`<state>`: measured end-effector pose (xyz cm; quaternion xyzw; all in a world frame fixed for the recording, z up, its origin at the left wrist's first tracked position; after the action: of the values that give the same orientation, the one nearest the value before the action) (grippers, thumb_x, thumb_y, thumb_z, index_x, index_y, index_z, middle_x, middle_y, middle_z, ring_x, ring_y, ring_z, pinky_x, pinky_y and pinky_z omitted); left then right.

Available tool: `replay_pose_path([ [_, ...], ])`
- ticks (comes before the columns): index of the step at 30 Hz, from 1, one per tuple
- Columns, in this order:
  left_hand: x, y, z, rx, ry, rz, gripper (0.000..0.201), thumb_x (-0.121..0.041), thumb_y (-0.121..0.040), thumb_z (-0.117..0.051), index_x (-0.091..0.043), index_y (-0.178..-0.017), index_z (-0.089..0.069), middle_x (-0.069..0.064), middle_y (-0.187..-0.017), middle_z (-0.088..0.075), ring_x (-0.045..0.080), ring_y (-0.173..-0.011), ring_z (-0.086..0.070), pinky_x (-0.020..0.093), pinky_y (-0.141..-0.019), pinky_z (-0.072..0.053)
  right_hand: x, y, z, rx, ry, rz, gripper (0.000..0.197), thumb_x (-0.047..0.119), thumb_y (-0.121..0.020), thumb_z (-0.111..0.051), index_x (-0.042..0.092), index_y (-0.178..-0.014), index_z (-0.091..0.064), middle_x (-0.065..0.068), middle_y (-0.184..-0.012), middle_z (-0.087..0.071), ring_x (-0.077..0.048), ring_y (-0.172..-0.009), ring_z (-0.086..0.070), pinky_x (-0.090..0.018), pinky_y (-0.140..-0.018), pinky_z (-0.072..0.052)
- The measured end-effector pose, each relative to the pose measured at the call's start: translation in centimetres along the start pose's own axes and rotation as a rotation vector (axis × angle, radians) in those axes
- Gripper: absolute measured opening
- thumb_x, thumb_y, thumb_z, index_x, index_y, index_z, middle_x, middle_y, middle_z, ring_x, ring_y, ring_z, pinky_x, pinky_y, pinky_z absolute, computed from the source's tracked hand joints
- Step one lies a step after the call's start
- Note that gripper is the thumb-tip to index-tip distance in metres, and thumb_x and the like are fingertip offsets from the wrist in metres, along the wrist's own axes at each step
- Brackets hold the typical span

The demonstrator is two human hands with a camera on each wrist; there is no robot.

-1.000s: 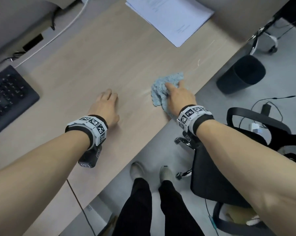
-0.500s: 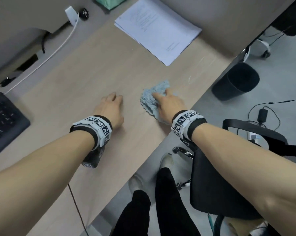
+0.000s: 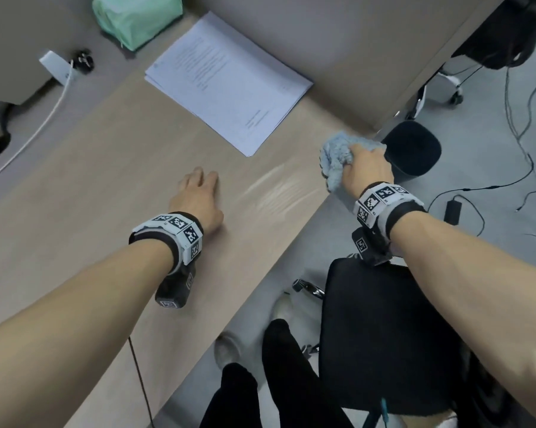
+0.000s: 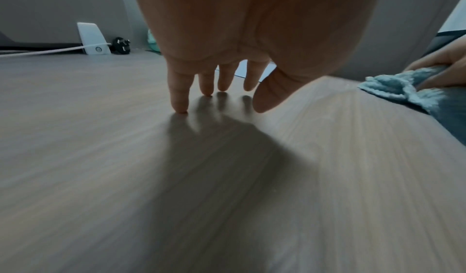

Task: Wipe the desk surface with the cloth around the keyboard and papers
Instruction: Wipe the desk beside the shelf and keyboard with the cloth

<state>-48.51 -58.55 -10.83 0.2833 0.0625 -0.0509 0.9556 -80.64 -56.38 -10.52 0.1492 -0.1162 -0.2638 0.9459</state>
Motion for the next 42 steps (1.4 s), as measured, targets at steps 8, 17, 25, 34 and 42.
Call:
replay_pose_path([
  [8, -0.9, -1.0, -1.1, 0.009, -0.14, 0.012, 0.064, -0.018, -0.074, -0.059, -0.021, -0.133, -0.035, 0.008, -0.144, -0.029, 0.036, -0.135, -0.025, 0.045, -0.094, -0.046, 8.6, 3.1, -3.6, 0.101, -0.028, 0.42, 0.052, 0.013, -0.09, -0.048, 0.031, -0.14, -0.044, -0.018, -0.127, -0.042, -0.041, -0.087, -0.061, -0.04, -0.078, -0.048],
  [17, -0.3, -1.2, -0.5, 0.027, -0.191, -0.06, 0.066, -0.018, -0.072, -0.057, -0.023, -0.134, -0.035, 0.006, -0.141, -0.033, 0.035, -0.13, -0.03, 0.044, -0.088, -0.047, -0.1, -4.2, 2.3, -0.041, -0.043, -0.073, 0.04, 0.013, -0.092, -0.045, 0.021, -0.131, -0.052, -0.023, -0.128, -0.046, -0.047, -0.109, -0.055, -0.045, -0.088, -0.048],
  [25, 0.0, -1.5, -0.2, 0.028, -0.217, -0.106, 0.067, -0.018, -0.071, -0.056, -0.022, -0.134, -0.035, 0.008, -0.136, -0.037, 0.036, -0.122, -0.035, 0.045, -0.089, -0.049, 11.2, 4.1, -4.0, 0.162, -0.069, 0.406, 0.058, 0.011, -0.091, -0.049, 0.034, -0.143, -0.038, -0.015, -0.121, -0.046, -0.037, -0.092, -0.062, -0.04, -0.082, -0.052],
  [34, 0.3, -1.3, -0.2, 0.026, -0.249, -0.126, 0.07, -0.02, -0.071, -0.056, -0.025, -0.137, -0.032, 0.005, -0.145, -0.03, 0.034, -0.127, -0.032, 0.045, -0.087, -0.05, 4.4, 0.3, -0.3, 0.018, -0.067, -0.004, 0.043, 0.016, -0.095, -0.048, 0.025, -0.137, -0.045, -0.019, -0.126, -0.046, -0.043, -0.105, -0.056, -0.04, -0.078, -0.045],
  [42, 0.9, -2.0, 1.4, 0.031, -0.074, -0.075, 0.051, -0.015, -0.075, -0.05, -0.023, -0.124, -0.055, 0.0, -0.128, -0.052, 0.034, -0.118, -0.048, 0.042, -0.092, -0.048, 7.9, 1.4, -0.2, 0.111, -0.495, -0.049, 0.054, 0.033, -0.09, -0.065, 0.015, -0.135, -0.042, -0.013, -0.128, -0.056, -0.034, -0.106, -0.062, -0.04, -0.082, -0.056],
])
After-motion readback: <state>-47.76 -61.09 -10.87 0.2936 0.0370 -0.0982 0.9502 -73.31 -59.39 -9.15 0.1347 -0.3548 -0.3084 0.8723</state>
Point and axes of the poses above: each hand's wrist, its own y-axis away from the middle knuckle, its own z-axis out of the back of the hand, x = y × z, the point moved 5 cm from there along -y, towards the middle knuckle
